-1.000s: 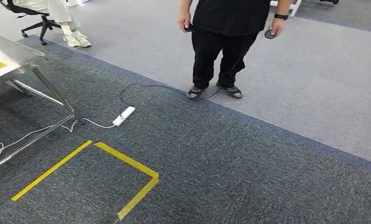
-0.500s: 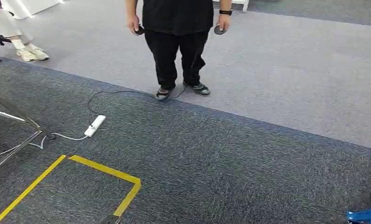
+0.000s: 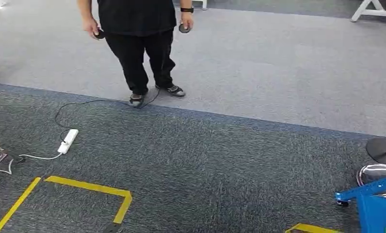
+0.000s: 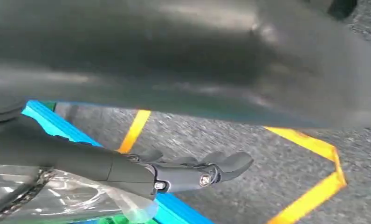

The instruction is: Take the parts from the cabinet and place them on the table.

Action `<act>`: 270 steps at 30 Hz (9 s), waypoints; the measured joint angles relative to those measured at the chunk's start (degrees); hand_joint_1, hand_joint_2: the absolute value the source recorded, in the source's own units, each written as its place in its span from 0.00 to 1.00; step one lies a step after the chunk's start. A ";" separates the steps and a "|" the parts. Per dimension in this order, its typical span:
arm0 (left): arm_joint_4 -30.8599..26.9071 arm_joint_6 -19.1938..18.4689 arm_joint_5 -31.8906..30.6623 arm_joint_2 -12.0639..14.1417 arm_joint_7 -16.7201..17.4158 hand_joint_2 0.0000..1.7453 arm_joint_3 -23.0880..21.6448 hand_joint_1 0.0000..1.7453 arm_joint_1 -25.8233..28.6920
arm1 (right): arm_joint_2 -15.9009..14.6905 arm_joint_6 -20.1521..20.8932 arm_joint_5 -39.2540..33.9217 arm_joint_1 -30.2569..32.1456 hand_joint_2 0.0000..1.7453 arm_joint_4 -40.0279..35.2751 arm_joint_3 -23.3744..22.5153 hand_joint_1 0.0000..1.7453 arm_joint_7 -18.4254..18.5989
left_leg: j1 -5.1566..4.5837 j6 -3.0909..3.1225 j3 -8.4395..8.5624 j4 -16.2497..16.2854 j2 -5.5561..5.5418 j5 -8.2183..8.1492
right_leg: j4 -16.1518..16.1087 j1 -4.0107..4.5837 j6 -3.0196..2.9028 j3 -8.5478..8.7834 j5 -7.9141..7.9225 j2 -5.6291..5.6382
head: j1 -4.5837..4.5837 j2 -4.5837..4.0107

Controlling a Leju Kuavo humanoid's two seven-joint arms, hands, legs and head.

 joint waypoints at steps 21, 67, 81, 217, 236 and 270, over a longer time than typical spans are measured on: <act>0.00 0.28 -0.26 0.35 -0.35 1.00 0.31 0.00 -0.05 | 0.20 0.09 0.83 0.12 0.00 0.00 -0.37 0.00 0.20 | -0.68 0.68 -0.14 0.17 -7.70 0.23 | -3.54 1.04 -1.90 -0.04 1.43 10.60 | -0.46 0.00; 0.00 0.17 -0.42 -0.02 -0.24 1.00 1.05 0.00 -0.26 | 0.22 0.20 1.09 -0.11 0.00 -0.02 -1.09 0.00 1.16 | -0.38 -2.02 0.03 0.81 2.71 -0.75 | -3.54 0.34 -2.66 2.83 -0.63 0.45 | -0.13 0.00; 0.02 0.02 -0.87 0.33 -0.24 1.00 1.11 0.00 -0.13 | 0.33 0.37 1.88 -0.26 0.00 -0.02 -1.16 0.00 1.16 | -0.30 -0.65 -1.00 1.23 -9.26 -0.09 | -3.41 -0.13 -1.85 1.32 0.53 10.35 | -0.68 0.00; 0.07 0.04 -1.86 -0.31 0.04 1.00 1.42 0.00 -0.41 | 0.11 -0.90 4.43 -0.32 0.00 -0.02 -2.34 0.00 3.37 | -0.14 -1.82 -0.87 0.47 -3.50 0.39 | -2.90 0.11 -1.84 2.90 -1.80 2.11 | 0.00 0.00; 0.06 -0.15 -1.99 -0.11 0.04 1.00 1.44 0.00 -0.47 | 0.17 -0.15 5.05 -0.23 0.00 -0.02 -2.34 0.00 2.99 | 1.25 -3.34 -1.13 0.72 -5.73 0.60 | -2.02 -1.38 -0.80 3.40 -3.29 3.29 | -0.18 0.00; 0.07 0.31 -2.49 -0.33 0.22 1.00 1.99 0.00 -0.41 | 0.22 0.61 5.35 -0.33 0.00 -0.02 -2.32 0.00 3.56 | -0.79 -0.96 -1.99 2.07 -4.87 -0.06 | -2.92 -0.02 -1.48 3.22 -2.00 1.36 | -0.83 0.00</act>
